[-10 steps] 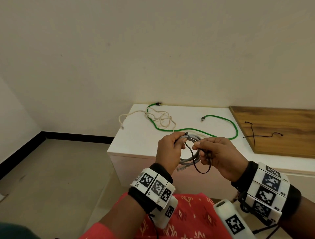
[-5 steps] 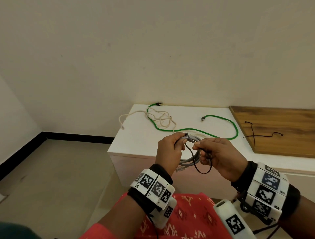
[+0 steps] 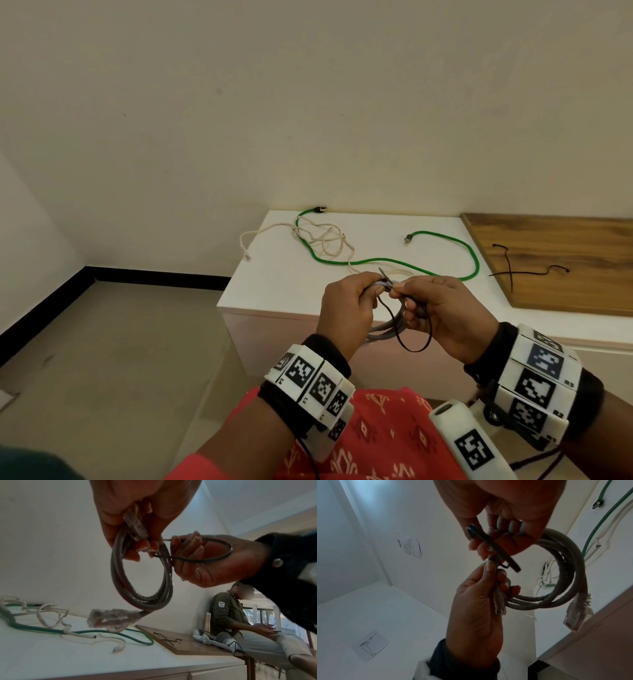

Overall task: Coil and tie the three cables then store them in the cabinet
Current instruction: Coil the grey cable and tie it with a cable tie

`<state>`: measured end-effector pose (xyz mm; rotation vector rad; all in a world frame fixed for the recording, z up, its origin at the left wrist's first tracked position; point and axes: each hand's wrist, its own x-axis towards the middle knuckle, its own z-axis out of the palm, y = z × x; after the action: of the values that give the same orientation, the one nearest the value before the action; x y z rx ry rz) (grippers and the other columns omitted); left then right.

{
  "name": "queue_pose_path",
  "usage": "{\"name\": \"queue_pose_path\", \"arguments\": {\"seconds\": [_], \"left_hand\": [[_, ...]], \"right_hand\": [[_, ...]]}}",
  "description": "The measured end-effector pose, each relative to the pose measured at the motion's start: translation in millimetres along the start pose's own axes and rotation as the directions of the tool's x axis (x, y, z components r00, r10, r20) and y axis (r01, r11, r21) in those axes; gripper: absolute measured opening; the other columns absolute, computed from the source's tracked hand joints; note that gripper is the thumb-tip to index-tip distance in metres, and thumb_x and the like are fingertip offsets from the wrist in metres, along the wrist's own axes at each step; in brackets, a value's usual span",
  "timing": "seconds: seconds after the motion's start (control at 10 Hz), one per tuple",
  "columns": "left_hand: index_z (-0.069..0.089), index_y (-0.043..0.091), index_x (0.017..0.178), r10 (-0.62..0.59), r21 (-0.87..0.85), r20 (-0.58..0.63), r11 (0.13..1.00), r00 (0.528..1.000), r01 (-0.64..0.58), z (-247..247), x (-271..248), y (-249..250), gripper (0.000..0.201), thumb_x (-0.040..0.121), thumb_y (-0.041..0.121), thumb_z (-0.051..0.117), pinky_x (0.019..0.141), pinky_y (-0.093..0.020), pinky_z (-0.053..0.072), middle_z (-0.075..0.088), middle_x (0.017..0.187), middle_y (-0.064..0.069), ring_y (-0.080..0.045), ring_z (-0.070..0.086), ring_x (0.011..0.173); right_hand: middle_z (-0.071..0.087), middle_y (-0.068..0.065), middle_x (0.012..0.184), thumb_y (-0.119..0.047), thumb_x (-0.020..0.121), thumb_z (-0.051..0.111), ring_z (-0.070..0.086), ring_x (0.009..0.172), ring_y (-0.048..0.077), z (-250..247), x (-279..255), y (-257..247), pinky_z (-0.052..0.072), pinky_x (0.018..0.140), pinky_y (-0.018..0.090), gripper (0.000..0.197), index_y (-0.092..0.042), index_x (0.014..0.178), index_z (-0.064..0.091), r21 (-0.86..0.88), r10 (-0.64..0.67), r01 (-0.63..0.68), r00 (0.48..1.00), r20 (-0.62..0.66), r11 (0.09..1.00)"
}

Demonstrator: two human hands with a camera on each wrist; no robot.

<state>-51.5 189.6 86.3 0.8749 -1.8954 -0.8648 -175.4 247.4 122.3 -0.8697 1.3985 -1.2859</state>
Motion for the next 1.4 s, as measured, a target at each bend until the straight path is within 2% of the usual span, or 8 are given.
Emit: {"name": "queue_pose_path", "arguments": {"seconds": [0.3, 0.4, 1.1, 1.4], "left_hand": [[0.069, 0.01, 0.097, -0.033, 0.014, -0.048, 0.999, 0.998, 0.034, -2.7, 5.4, 0.1, 0.02, 0.089, 0.008, 0.05, 0.059, -0.02, 0.042, 0.048, 0.054, 0.013, 0.003, 0.049, 0.055], [0.069, 0.011, 0.098, -0.104, -0.028, -0.071, 0.994, 0.992, 0.103, -5.0, 7.3, -1.5, 0.021, 0.09, 0.009, 0.05, 0.065, -0.036, 0.05, 0.049, 0.054, 0.009, -0.001, 0.048, 0.051], [0.069, 0.01, 0.097, -0.129, -0.059, -0.044, 0.99, 0.991, 0.126, -3.2, 4.7, 0.2, 0.02, 0.09, 0.008, 0.049, 0.064, -0.033, 0.049, 0.049, 0.055, 0.008, 0.001, 0.048, 0.052], [0.069, 0.009, 0.096, -0.127, -0.07, -0.041, 0.99, 0.991, 0.123, -3.2, 4.0, -0.8, 0.021, 0.09, 0.008, 0.05, 0.066, -0.039, 0.051, 0.049, 0.055, 0.007, -0.004, 0.046, 0.052]], "right_hand": [[0.048, -0.004, 0.04, -0.008, 0.087, 0.053, 0.047, 0.039, 0.008, 0.1, -0.5, -1.0, 0.044, 0.043, 0.017, 0.021, -0.003, 0.07, 0.064, -0.009, 0.013, -0.014, 1.0, -0.025, 1.0], [0.046, -0.004, 0.039, -0.006, 0.086, 0.053, 0.046, 0.037, 0.008, 0.6, -1.2, -1.6, 0.043, 0.042, 0.017, 0.022, -0.003, 0.067, 0.063, -0.006, 0.01, -0.01, 1.0, -0.021, 1.0], [0.044, -0.004, 0.038, -0.006, 0.086, 0.052, 0.044, 0.036, 0.007, 2.3, -3.3, -3.1, 0.043, 0.041, 0.017, 0.022, -0.004, 0.066, 0.062, -0.019, 0.01, -0.01, 1.0, -0.006, 1.0], [0.043, -0.004, 0.037, -0.006, 0.086, 0.052, 0.043, 0.035, 0.008, 1.9, -2.7, -3.2, 0.042, 0.04, 0.016, 0.021, -0.003, 0.067, 0.061, -0.011, 0.026, -0.026, 0.999, -0.02, 1.0]]}}
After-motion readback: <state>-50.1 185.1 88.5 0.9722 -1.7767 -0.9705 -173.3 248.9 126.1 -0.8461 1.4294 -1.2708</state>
